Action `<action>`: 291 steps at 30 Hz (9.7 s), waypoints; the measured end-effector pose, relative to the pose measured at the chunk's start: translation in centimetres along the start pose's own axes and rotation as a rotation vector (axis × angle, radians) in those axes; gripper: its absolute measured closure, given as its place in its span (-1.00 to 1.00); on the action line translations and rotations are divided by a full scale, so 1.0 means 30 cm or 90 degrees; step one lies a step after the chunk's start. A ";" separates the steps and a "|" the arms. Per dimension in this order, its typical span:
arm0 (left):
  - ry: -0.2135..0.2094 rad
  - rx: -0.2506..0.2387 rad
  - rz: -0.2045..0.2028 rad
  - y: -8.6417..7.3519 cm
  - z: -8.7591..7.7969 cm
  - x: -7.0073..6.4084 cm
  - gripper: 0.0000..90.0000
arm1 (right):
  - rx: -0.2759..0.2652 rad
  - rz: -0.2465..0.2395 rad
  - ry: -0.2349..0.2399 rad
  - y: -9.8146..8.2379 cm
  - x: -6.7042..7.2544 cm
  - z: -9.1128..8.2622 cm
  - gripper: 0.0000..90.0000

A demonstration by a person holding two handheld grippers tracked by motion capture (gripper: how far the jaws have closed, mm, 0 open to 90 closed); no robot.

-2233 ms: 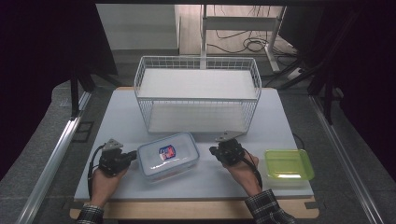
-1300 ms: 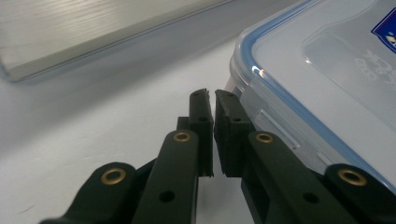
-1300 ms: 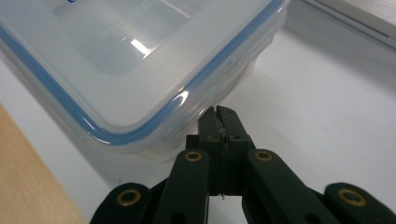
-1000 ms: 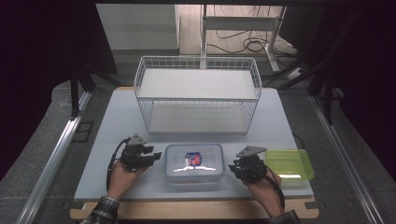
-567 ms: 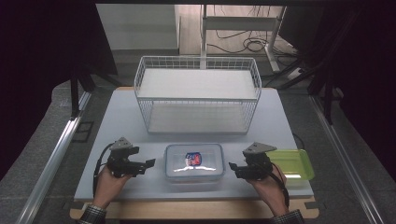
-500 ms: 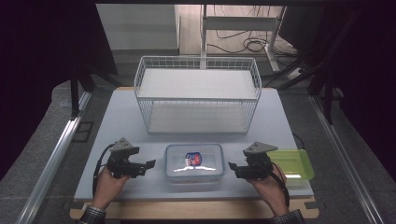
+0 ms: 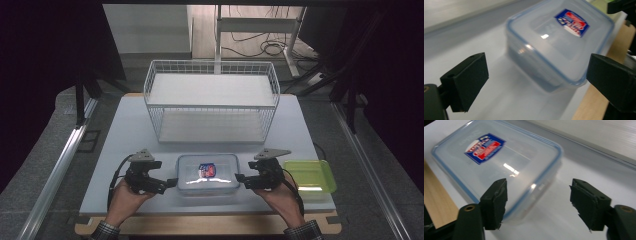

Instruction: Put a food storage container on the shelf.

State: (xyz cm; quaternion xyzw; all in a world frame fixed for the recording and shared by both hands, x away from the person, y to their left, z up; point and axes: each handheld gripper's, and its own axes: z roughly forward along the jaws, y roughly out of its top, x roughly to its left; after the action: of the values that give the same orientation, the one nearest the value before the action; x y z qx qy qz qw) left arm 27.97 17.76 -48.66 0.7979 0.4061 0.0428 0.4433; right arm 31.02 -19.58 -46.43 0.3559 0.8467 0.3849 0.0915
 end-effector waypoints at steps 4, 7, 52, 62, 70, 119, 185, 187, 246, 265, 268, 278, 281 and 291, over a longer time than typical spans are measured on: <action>-0.005 0.018 -0.012 0.010 0.040 0.010 -0.87 | 0.011 0.015 0.028 0.021 0.000 0.046 -0.52; -0.023 0.036 -0.025 0.015 0.071 0.034 -0.87 | 0.019 0.029 0.044 0.023 -0.013 0.072 -0.60; -0.151 -0.035 -0.116 -0.097 0.014 -0.018 0.14 | -0.029 0.196 0.194 -0.116 -0.010 -0.026 0.19; -0.168 -0.032 -0.151 -0.088 0.019 -0.003 0.17 | -0.033 0.195 0.186 -0.117 -0.004 -0.028 0.19; -0.164 -0.047 -0.117 -0.030 0.004 -0.006 0.17 | -0.080 0.185 0.168 -0.091 -0.012 -0.059 0.19; -0.147 -0.134 -0.071 0.562 -0.177 0.153 0.18 | -0.203 0.154 0.155 0.477 -0.195 -0.200 0.21; -0.006 -0.188 -0.102 0.720 -0.099 0.269 -0.30 | -0.210 0.186 0.065 0.650 -0.320 -0.109 0.37; 0.007 -0.184 -0.096 0.717 -0.103 0.271 -0.30 | -0.216 0.189 0.059 0.654 -0.318 -0.112 0.39; 0.057 -0.107 0.067 0.335 -0.156 0.010 -0.85 | -0.178 -0.028 -0.011 0.368 -0.087 -0.185 -0.70; 0.070 -0.078 0.061 0.110 -0.106 -0.036 -0.94 | -0.157 -0.047 -0.027 0.162 -0.020 -0.136 -0.88; 0.065 -0.085 0.051 0.078 -0.092 -0.037 -0.97 | -0.158 -0.048 -0.047 0.138 -0.014 -0.135 -0.91; 0.090 -0.093 0.078 -0.022 -0.069 -0.075 -0.99 | -0.163 -0.051 -0.048 0.049 0.025 -0.113 -0.94; 0.085 -0.136 0.082 -0.065 -0.072 -0.087 -0.95 | -0.159 -0.049 -0.059 0.014 0.035 -0.101 -0.94; 0.128 -0.086 0.112 -0.154 -0.045 -0.099 -0.91 | -0.112 -0.023 -0.046 -0.084 0.056 -0.054 -0.95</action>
State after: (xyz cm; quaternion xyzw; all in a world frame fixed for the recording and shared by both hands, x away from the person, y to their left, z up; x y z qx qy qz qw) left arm 22.60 17.93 -50.40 0.7907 0.3731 0.1883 0.4473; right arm 27.76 -20.54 -46.91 0.3444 0.8122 0.4429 0.1598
